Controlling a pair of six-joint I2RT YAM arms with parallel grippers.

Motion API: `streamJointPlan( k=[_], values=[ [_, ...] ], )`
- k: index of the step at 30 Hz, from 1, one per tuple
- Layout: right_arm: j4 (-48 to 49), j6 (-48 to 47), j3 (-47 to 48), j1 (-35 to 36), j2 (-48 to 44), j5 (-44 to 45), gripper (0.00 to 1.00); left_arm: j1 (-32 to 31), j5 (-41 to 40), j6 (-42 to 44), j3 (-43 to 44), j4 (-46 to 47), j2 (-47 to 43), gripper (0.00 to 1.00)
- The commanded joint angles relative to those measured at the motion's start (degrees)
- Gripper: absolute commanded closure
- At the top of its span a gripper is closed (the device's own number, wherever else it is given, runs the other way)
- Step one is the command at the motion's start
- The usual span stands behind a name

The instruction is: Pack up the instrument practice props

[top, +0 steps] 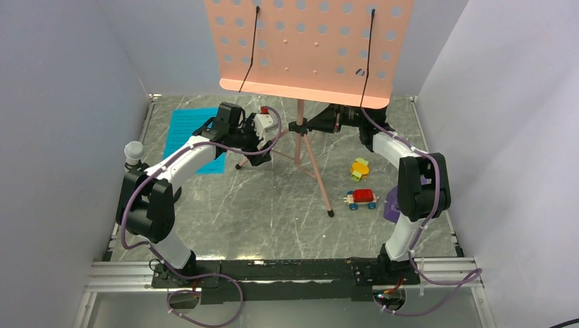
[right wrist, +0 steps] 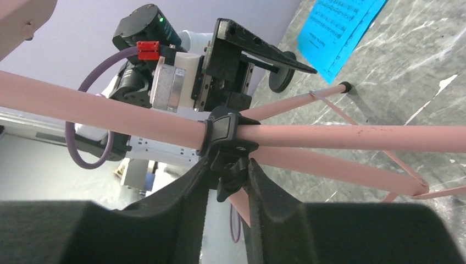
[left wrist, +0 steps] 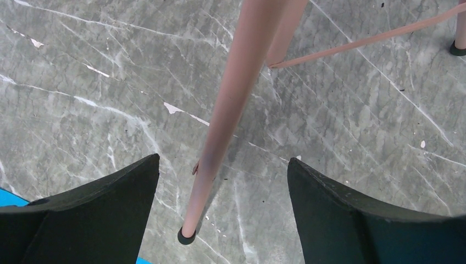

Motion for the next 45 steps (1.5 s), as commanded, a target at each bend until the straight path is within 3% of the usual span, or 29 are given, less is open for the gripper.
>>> streamJointPlan(
  k=[1,6,9,15,17,19,21,24,32,41,44,45],
  values=[
    [7.46,0.88,-1.37,-0.21,-1.36,-3.27,0.72,-0.2,0.41,0.98,1.85,0.5,-0.53,0.09],
    [9.73,0.55,-2.66,-0.16,-1.81,-4.08,0.88,-0.2,0.39,0.8,2.14,0.54,-0.1,0.09],
    [15.9,0.92,-3.64,-0.1,-1.91,-5.58,0.99,-0.2,0.35,1.0,2.45,0.5,0.26,0.09],
    [25.93,-7.49,-6.87,0.32,-4.55,-7.7,1.0,-0.2,-1.04,2.87,3.08,-0.76,0.81,0.09],
    [17.16,-21.71,-7.09,0.42,-7.36,-7.09,1.0,-0.17,-1.79,4.73,3.21,-2.46,1.19,0.09],
    [-4.11,-49.69,-6.05,1.47,-11.4,-4.05,1.0,-0.2,-2.99,6.45,3.21,-3.89,1.49,0.09],
    [-13.99,-69.19,-6.58,2.44,-15.25,0.69,1.0,-0.24,-4.06,8.24,3.35,-5.22,1.58,0.09],
    [-11.24,-84.76,-11.46,2.6,-18.42,2.94,1.0,-0.28,-5.24,9.05,4.32,-6.78,1.97,0.09],
    [-16.64,-129.65,-13.8,3.07,-21.21,-0.8,1.0,-0.46,-6.39,9.31,2.98,-6.38,1.69,0.09],
    [-46.32,-184.51,-13.31,3.42,-21.6,-0.65,1.0,-0.54,-4.95,7.57,2.73,-4.38,1.85,0.09],
    [-44.36,-195.52,-18.4,3.1,-22.31,0.63,0.92,-0.48,-4.1,6.88,2.47,-3.59,1.88,0.09],
    [-43.03,-198.03,-19.78,3.1,-22.47,1.34,0.81,-0.54,-3.81,6.65,2.33,-3.32,1.93,0.09]
  ],
)
